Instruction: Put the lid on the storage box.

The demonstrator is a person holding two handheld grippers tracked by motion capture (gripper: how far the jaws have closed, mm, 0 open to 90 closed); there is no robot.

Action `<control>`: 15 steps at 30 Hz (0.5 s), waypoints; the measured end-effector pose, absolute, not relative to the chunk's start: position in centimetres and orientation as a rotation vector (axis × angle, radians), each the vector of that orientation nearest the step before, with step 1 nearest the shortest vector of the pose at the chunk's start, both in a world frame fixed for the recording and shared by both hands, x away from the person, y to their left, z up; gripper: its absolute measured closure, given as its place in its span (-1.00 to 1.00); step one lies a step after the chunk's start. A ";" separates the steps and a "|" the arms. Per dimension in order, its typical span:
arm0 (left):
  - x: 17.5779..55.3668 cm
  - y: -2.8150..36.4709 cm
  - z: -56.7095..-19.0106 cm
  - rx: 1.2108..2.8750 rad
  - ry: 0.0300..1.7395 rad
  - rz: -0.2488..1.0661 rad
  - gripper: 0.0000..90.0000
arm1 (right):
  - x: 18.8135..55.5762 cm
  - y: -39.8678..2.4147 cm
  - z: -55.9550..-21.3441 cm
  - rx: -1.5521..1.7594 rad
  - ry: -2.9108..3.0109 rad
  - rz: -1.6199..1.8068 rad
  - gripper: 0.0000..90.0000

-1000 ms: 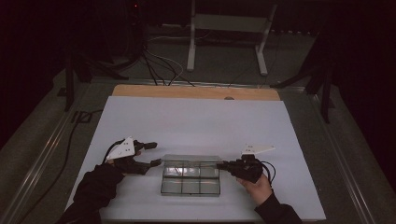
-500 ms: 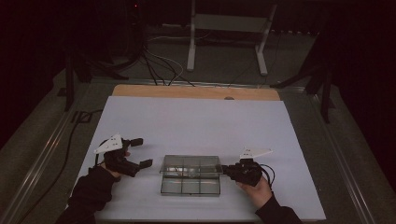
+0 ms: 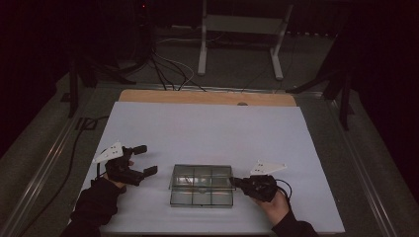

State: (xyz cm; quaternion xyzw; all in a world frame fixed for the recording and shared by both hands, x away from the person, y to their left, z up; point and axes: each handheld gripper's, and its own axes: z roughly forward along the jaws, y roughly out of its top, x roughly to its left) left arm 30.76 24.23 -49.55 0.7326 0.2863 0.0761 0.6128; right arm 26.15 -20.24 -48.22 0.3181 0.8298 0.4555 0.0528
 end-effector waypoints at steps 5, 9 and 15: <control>30.7 24.3 -49.7 1.691 0.660 0.180 -0.99 | 25.5 -19.8 -48.0 0.921 2.489 1.252 1.00; 30.6 24.3 -49.8 1.694 0.655 0.183 -0.99 | 25.4 -19.7 -48.2 0.915 2.487 1.189 1.00; 30.4 23.8 -49.9 1.714 0.637 0.189 -0.99 | 25.6 -19.1 -49.3 0.895 2.491 1.052 1.00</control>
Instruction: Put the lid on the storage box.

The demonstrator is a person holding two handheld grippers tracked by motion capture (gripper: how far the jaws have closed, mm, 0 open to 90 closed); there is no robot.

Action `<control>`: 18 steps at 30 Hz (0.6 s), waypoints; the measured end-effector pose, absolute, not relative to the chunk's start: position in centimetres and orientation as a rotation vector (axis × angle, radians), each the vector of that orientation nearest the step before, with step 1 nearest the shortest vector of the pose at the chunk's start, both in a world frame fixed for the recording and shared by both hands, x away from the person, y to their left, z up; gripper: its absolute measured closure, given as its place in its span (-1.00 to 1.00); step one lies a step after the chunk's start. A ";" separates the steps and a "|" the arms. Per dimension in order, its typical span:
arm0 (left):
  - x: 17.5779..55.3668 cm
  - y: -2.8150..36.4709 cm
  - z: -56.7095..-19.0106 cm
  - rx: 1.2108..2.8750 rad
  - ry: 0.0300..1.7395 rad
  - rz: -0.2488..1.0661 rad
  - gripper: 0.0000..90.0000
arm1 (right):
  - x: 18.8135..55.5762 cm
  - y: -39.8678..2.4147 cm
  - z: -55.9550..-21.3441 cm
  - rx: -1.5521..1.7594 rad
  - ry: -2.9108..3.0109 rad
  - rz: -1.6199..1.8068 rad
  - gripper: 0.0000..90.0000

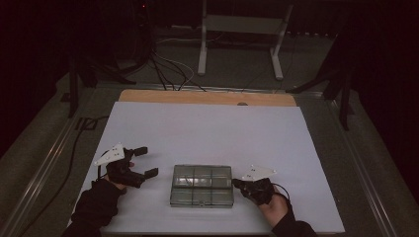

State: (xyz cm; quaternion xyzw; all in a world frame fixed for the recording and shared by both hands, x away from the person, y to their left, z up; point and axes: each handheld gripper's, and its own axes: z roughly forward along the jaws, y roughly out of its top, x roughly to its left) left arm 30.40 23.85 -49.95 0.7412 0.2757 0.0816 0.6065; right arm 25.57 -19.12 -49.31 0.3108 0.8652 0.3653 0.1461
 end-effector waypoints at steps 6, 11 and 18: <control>30.1 23.6 -50.2 1.734 0.624 0.198 -0.99 | 26.3 -19.4 -50.0 0.917 2.475 1.000 1.00; 30.0 23.7 -50.2 1.731 0.626 0.185 -0.99 | 26.7 -20.2 -49.9 0.944 2.433 1.050 0.74; 29.9 23.7 -50.1 1.730 0.621 0.179 -0.99 | 27.1 -21.7 -48.9 0.963 2.357 1.255 -0.22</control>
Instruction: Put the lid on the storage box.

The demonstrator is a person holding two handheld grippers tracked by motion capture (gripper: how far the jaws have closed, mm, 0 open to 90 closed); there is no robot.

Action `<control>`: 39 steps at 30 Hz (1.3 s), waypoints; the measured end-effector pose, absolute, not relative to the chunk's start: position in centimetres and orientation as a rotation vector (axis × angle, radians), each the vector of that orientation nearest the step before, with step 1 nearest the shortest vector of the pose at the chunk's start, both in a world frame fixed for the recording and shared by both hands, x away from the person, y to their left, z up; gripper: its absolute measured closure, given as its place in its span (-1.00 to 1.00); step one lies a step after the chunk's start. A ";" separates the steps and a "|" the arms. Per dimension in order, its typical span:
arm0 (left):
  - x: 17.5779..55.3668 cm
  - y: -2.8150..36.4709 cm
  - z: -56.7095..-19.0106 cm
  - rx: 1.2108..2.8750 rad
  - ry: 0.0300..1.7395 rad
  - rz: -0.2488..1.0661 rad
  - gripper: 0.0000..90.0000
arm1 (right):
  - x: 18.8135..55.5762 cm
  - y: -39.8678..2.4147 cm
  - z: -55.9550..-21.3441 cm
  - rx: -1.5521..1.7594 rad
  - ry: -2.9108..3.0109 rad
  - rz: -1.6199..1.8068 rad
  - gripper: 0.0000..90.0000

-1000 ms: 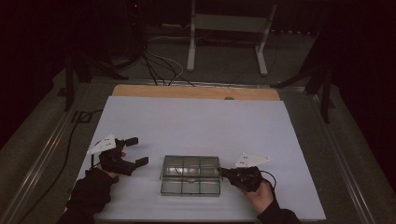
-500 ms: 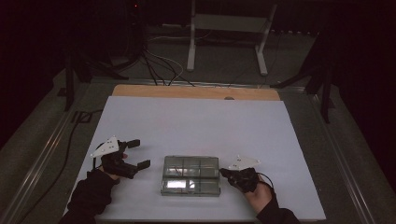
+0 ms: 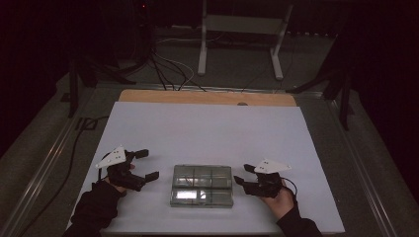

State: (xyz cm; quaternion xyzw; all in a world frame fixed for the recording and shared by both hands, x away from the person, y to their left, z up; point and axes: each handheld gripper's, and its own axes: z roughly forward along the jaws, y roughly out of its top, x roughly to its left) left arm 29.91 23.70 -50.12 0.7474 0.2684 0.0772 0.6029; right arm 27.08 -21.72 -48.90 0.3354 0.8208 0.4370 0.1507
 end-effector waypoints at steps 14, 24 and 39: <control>29.0 23.6 -49.8 1.768 0.613 0.190 -0.99 | 27.4 -24.2 -48.4 0.897 2.303 1.531 -0.96; 27.8 24.0 -50.2 1.783 0.623 0.205 -0.99 | 27.0 -26.3 -48.6 0.910 2.249 1.558 -0.96; 27.4 24.4 -50.7 1.786 0.659 0.228 -0.99 | 26.2 -27.7 -49.5 0.932 2.282 1.499 -0.96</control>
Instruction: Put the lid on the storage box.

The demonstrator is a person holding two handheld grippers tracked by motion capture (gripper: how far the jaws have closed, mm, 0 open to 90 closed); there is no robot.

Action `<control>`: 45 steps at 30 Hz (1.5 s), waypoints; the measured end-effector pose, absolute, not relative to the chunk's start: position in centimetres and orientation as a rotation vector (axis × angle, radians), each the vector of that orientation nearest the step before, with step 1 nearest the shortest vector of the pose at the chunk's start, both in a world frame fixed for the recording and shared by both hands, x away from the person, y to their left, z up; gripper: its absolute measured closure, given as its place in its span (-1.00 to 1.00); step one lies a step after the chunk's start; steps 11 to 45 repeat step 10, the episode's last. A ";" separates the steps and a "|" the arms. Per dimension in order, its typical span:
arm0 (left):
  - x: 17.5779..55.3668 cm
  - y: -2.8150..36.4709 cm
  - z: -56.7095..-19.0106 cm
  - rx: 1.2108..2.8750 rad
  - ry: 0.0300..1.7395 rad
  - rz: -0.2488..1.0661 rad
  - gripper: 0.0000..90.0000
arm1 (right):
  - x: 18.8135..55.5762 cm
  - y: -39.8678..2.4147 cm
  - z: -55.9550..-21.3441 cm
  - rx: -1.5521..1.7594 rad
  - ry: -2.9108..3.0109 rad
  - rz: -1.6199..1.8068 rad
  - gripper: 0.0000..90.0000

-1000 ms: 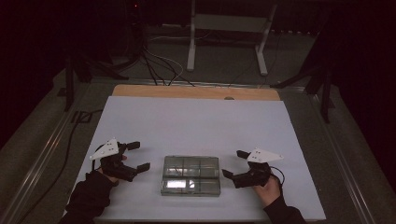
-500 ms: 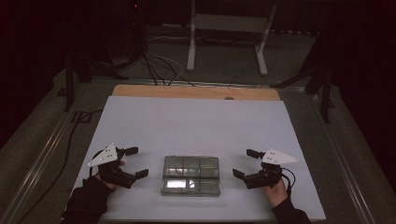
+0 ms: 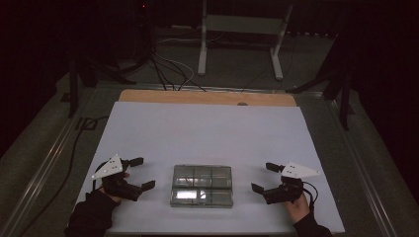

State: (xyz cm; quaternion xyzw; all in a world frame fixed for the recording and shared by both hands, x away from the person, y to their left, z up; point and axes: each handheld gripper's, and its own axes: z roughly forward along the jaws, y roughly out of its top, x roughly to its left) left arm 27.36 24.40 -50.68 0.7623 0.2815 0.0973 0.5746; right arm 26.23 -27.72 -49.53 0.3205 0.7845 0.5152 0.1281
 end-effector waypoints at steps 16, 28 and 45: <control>27.4 24.4 -50.7 1.789 0.658 0.231 -0.99 | 26.2 -27.3 -49.8 0.930 2.295 1.495 -0.96; 27.4 24.4 -50.7 1.789 0.658 0.231 -0.99 | 26.2 -27.3 -49.8 0.930 2.295 1.495 -0.96; 27.4 24.4 -50.7 1.789 0.658 0.231 -0.99 | 26.2 -27.3 -49.8 0.930 2.295 1.495 -0.96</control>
